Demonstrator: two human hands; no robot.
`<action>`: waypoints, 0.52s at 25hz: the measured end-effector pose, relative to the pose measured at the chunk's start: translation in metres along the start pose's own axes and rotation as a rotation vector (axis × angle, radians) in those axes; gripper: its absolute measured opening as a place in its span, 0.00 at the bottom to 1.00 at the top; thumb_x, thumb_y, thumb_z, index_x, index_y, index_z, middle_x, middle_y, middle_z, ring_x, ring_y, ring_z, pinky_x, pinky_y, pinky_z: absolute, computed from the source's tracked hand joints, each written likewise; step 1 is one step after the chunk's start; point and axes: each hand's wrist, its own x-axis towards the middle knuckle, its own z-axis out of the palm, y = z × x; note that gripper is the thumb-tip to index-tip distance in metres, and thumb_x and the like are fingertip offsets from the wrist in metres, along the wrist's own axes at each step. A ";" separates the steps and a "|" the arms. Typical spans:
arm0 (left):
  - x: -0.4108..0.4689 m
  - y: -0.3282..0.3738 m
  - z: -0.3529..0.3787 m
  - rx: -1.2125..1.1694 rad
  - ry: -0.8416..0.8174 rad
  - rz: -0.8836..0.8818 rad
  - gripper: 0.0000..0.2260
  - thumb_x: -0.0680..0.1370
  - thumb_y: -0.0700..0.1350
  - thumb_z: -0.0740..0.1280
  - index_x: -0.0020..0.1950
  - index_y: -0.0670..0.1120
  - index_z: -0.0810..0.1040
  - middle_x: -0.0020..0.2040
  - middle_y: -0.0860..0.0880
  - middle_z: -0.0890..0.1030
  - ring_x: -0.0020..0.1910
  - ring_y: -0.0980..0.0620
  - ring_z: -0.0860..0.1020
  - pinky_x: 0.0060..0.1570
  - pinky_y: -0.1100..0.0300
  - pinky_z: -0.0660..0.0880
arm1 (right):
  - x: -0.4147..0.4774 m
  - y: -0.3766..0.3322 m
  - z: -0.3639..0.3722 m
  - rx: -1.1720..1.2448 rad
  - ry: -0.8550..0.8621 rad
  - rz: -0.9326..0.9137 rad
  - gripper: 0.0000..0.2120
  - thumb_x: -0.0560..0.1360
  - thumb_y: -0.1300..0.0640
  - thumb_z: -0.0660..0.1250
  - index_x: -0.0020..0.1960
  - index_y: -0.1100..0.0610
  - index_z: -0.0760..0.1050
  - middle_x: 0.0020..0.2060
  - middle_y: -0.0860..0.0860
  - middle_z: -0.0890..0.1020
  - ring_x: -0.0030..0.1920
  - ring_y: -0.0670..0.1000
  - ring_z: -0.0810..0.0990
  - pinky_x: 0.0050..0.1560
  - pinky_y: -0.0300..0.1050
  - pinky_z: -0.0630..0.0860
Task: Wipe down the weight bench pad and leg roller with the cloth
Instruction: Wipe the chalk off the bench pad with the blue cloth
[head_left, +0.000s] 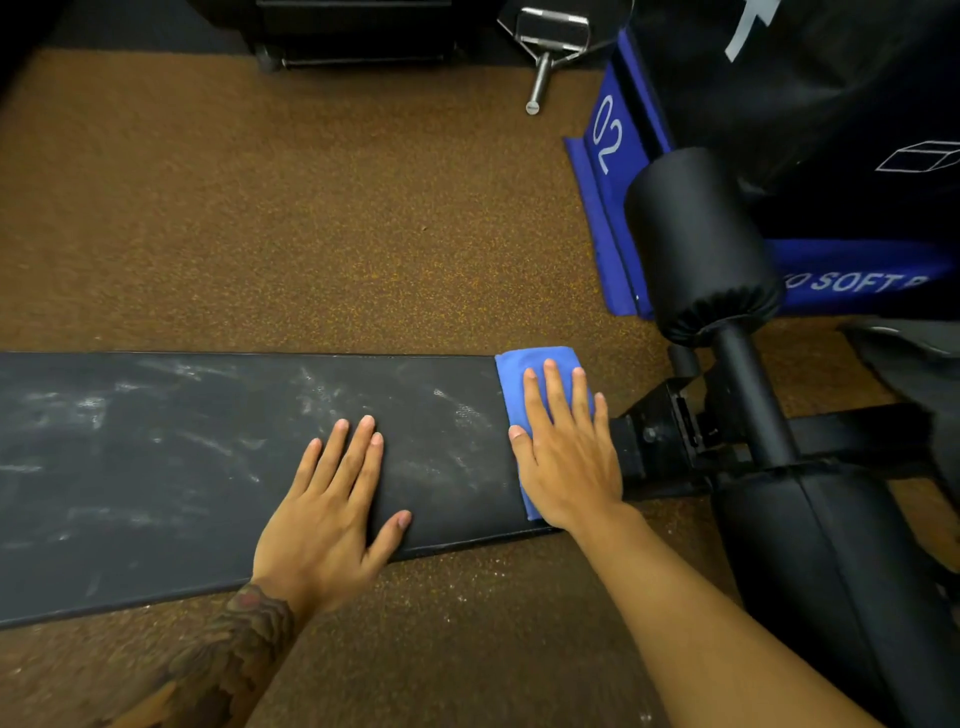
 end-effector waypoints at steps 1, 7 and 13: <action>0.000 0.000 0.000 0.000 -0.001 0.001 0.36 0.81 0.64 0.48 0.79 0.40 0.55 0.80 0.42 0.53 0.80 0.42 0.49 0.75 0.43 0.51 | 0.000 -0.002 0.000 -0.004 -0.002 0.008 0.31 0.77 0.43 0.41 0.77 0.54 0.47 0.77 0.54 0.50 0.75 0.60 0.45 0.72 0.62 0.50; -0.001 0.000 -0.001 0.003 0.021 0.000 0.35 0.81 0.64 0.46 0.80 0.41 0.53 0.80 0.43 0.53 0.80 0.43 0.48 0.75 0.44 0.50 | -0.019 -0.019 0.002 -0.005 0.014 0.060 0.31 0.77 0.44 0.40 0.76 0.57 0.49 0.76 0.54 0.51 0.76 0.59 0.46 0.73 0.59 0.48; 0.000 -0.002 0.002 -0.002 0.026 0.008 0.35 0.81 0.65 0.46 0.79 0.41 0.53 0.80 0.42 0.53 0.80 0.43 0.48 0.75 0.44 0.50 | -0.053 0.000 0.001 0.094 -0.017 0.129 0.30 0.79 0.45 0.42 0.76 0.58 0.50 0.76 0.54 0.51 0.76 0.58 0.46 0.73 0.58 0.52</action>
